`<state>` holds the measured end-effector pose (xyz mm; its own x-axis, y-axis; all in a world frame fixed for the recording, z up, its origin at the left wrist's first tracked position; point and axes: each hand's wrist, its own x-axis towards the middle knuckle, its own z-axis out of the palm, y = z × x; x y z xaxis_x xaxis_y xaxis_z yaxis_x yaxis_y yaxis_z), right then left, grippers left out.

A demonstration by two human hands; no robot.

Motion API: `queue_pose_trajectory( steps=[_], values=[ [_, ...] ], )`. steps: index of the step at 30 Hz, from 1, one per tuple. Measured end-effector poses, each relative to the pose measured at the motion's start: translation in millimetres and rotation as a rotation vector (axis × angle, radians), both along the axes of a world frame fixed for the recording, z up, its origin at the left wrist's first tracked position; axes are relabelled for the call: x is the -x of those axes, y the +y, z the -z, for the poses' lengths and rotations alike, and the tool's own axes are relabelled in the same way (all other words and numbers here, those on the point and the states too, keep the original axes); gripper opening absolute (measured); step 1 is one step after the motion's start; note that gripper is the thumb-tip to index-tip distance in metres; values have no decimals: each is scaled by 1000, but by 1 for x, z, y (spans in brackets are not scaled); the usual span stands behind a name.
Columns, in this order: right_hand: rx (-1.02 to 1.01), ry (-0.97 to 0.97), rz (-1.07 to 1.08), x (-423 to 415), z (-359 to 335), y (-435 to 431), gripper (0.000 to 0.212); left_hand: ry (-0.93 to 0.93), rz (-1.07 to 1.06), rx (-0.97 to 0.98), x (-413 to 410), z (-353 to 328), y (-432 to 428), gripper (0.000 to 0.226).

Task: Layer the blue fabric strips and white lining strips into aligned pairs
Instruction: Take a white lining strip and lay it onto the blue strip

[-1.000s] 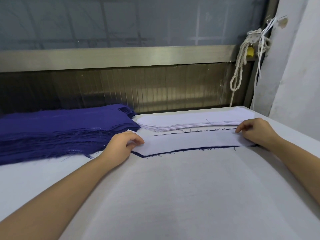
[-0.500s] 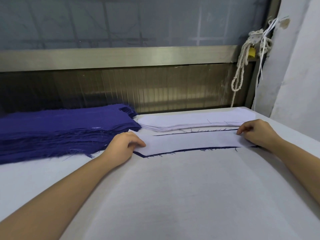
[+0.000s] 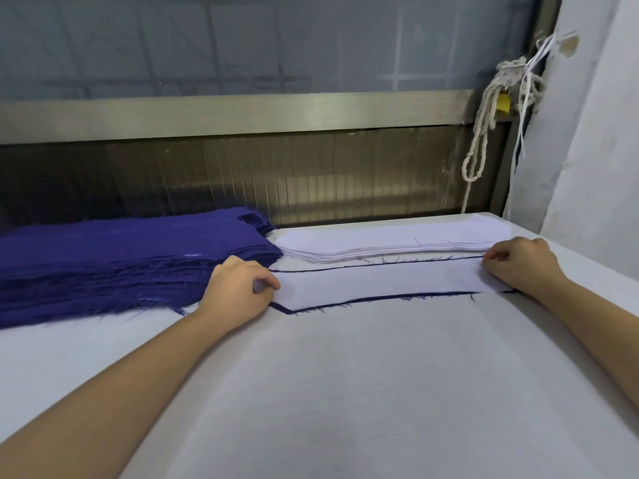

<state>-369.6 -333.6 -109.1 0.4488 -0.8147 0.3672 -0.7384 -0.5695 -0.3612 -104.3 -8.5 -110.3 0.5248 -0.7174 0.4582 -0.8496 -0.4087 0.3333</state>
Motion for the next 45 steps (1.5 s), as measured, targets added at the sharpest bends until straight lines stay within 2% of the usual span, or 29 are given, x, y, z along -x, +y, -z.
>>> queue_pose_trajectory(
  steps=[3,10,17,29,35,41,45],
  values=[
    [5,73,65,-2,0,0,15,-28,-66,-6,3,-1,0,8],
    [68,174,104,-3,0,1,13,-70,-90,-68,3,0,1,7],
    [-3,97,-46,-1,1,0,8,21,37,-41,1,0,0,5],
    [32,-4,-56,-10,-3,11,15,38,2,-33,0,-1,0,12],
    [134,-35,-260,-57,-17,40,15,-7,-32,112,-9,-15,-6,16],
    [160,9,-509,-148,-33,83,24,-9,-104,163,-37,-30,-14,17],
    [196,3,-656,-212,-45,120,34,108,-177,217,-57,-36,-23,17]
  ],
)
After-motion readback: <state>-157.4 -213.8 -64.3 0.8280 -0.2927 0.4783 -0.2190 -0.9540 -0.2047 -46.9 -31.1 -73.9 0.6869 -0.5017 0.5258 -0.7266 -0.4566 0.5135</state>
